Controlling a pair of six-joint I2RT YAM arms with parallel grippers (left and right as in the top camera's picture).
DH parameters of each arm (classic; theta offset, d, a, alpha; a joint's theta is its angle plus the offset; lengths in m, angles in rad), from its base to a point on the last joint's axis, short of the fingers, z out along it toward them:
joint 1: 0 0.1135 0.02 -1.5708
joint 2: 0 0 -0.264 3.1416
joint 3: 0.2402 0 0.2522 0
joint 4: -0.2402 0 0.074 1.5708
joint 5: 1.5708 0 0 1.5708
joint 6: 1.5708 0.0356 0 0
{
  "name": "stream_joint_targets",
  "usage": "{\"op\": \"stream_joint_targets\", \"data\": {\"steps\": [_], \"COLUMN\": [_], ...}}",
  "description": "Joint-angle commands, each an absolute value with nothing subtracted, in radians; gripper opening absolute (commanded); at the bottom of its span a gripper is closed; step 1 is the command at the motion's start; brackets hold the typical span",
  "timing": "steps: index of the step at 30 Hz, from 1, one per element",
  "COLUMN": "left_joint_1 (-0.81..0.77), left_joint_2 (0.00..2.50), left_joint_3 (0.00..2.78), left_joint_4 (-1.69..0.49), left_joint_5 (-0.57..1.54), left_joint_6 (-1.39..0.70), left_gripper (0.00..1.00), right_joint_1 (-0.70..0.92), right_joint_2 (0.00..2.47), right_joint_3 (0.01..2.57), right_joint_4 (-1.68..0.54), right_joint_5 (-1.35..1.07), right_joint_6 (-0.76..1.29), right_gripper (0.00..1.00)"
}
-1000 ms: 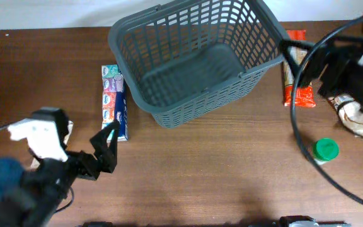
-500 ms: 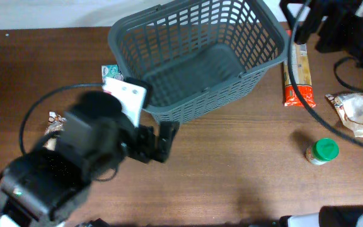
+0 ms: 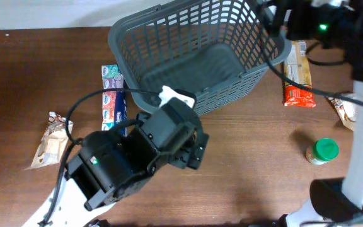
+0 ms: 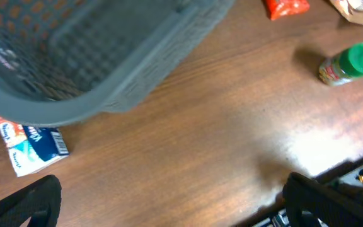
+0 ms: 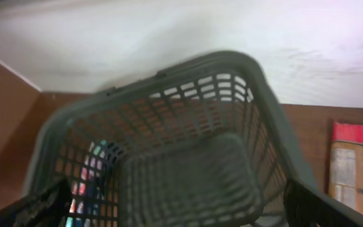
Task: Pack container
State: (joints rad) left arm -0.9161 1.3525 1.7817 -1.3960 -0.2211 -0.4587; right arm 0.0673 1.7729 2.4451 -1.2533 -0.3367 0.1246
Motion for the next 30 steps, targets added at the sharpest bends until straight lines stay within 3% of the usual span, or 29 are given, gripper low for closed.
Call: {"op": "stream_joint_targets", "data": {"steps": [1, 11, 30], "left_joint_1": [-0.954, -0.974, -0.974], "left_joint_2": [1.354, 1.357, 1.359], "left_joint_3": [1.799, 1.798, 1.798], "left_joint_4": [-1.401, -1.434, -1.433], "left_joint_5": [-0.223, -0.167, -0.153], "left_joint_6": [-0.478, -0.478, -0.478], "left_gripper": [0.99, 1.00, 0.99], "right_joint_1": [0.108, 0.144, 0.144], "right_joint_2": [1.834, 1.921, 2.069], "right_joint_3": [2.462, 2.462, 2.457], "right_joint_4": [-1.241, -1.213, -1.240], "right_joint_5": [-0.316, -0.305, -0.238], "right_joint_6": [0.024, -0.284, -0.174], "right_gripper": [0.99, 0.99, 0.99]}}
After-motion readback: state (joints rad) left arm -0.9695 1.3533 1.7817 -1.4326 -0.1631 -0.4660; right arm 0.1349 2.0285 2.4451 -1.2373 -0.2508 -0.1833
